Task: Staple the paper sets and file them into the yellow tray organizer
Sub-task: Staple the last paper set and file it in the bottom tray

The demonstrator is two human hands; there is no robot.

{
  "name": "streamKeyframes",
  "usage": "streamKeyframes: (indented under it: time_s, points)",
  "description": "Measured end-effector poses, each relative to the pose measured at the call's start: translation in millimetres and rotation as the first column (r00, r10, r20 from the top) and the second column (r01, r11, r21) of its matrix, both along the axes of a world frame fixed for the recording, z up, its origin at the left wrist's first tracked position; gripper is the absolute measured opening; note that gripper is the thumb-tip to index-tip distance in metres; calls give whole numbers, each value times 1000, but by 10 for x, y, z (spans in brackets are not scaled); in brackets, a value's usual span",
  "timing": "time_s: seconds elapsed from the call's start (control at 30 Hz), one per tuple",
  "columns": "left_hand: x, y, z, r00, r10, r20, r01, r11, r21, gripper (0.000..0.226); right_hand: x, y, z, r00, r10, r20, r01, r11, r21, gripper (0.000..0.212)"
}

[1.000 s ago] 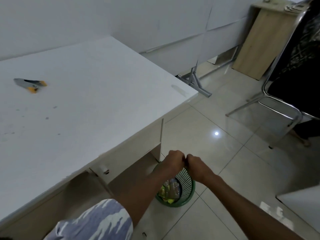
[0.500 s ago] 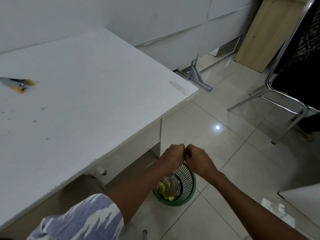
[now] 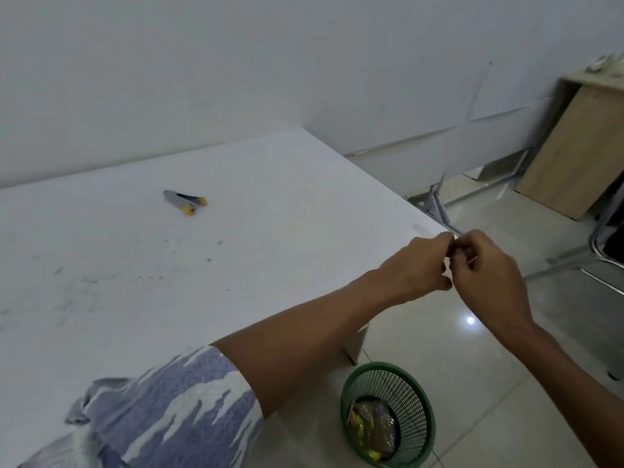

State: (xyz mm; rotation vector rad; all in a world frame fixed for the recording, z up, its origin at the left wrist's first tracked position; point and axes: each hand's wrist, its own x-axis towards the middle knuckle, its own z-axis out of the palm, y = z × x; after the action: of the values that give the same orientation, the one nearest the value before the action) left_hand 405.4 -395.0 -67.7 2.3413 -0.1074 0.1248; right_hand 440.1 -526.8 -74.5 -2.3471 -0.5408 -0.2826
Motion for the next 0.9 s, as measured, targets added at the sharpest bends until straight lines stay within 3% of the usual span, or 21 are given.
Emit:
streamKeyframes:
  time_s: [0.13,0.33,0.43,0.63,0.77,0.83,0.9]
  points:
    - [-160,148,115,998,59,-9,-60,997,-47,17,-139,169,50,999,36,-28,-35,998,48,13]
    - [-452,909,263,977,214,-4,-214,977,-20,19,-310,993,206,965,239,-104,-215,955,205,18]
    - [-716,1522,262,942,336,1,-336,942,-6,20,-396,1650,247,920,363,-149,-329,920,212,19]
    - [-1460,2816,180,790,612,21,-611,785,105,28,-720,3160,170,791,566,-234,-581,814,5,28]
    - [-1879,3383,86,675,737,19,-735,670,102,27,-845,3886,84,793,561,-237,-605,770,-203,60]
    - [-2094,3672,22,625,781,8,-777,620,107,29,-923,4211,65,817,547,-184,-573,735,-362,53]
    - [-2250,3874,-13,603,797,15,-793,598,119,37,-978,4422,21,826,552,-116,-550,740,-387,29]
